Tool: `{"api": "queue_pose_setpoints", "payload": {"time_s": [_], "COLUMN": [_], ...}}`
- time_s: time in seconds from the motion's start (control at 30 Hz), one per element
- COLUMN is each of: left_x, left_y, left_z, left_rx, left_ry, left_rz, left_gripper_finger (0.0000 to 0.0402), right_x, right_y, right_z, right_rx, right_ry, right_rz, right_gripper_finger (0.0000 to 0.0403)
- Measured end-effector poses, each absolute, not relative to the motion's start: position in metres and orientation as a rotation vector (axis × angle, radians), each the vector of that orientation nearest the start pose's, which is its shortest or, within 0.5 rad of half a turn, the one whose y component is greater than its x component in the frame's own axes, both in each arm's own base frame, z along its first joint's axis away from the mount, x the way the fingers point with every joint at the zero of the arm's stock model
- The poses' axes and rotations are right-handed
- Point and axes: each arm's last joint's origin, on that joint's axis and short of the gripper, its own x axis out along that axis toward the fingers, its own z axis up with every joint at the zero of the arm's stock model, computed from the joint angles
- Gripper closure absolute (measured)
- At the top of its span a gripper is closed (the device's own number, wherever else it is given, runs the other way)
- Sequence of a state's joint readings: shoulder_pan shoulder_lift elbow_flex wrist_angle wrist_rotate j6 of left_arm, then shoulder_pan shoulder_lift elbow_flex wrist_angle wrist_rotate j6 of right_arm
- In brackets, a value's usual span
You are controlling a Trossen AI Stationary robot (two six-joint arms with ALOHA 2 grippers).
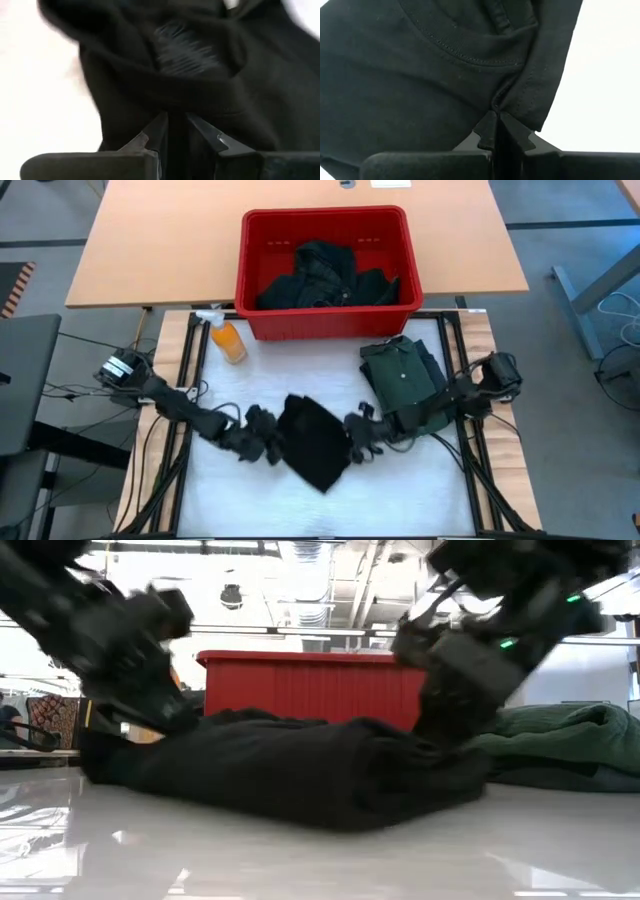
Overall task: Fold laundry
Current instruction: Stack the folded black shirt on top of the folded dark green shirt
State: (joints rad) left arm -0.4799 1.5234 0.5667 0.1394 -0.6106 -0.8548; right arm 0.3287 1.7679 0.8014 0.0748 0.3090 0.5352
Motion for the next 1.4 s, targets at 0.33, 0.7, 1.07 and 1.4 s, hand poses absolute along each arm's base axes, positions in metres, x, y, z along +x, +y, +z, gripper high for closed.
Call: {"api": "queue_pose_setpoints", "payload": {"time_s": [0.33, 0.7, 1.07, 1.4], "left_x": [0.21, 0.206, 0.209, 0.208], "left_y": [-0.156, -0.162, -0.156, -0.156], "left_z": [0.142, 0.148, 0.146, 0.145], "left_rx": [-0.39, -0.482, -0.469, -0.471], "left_ry": [0.426, 0.489, 0.481, 0.511], "left_rz": [0.339, 0.235, 0.284, 0.264], "left_gripper_finger": [0.0349, 0.0299, 0.0216, 0.0214], "right_x": [0.284, 0.285, 0.302, 0.323], "right_y": [0.154, 0.144, 0.123, 0.117], "right_z": [0.128, 0.173, 0.163, 0.126], "right_rx": [0.205, 0.275, 0.304, 0.351], "right_ry": [0.759, 0.693, 0.712, 0.732], "right_rz": [-0.127, -0.147, -0.152, -0.123], "right_gripper_finger": [0.0363, 0.0287, 0.0089, 0.0033]}}
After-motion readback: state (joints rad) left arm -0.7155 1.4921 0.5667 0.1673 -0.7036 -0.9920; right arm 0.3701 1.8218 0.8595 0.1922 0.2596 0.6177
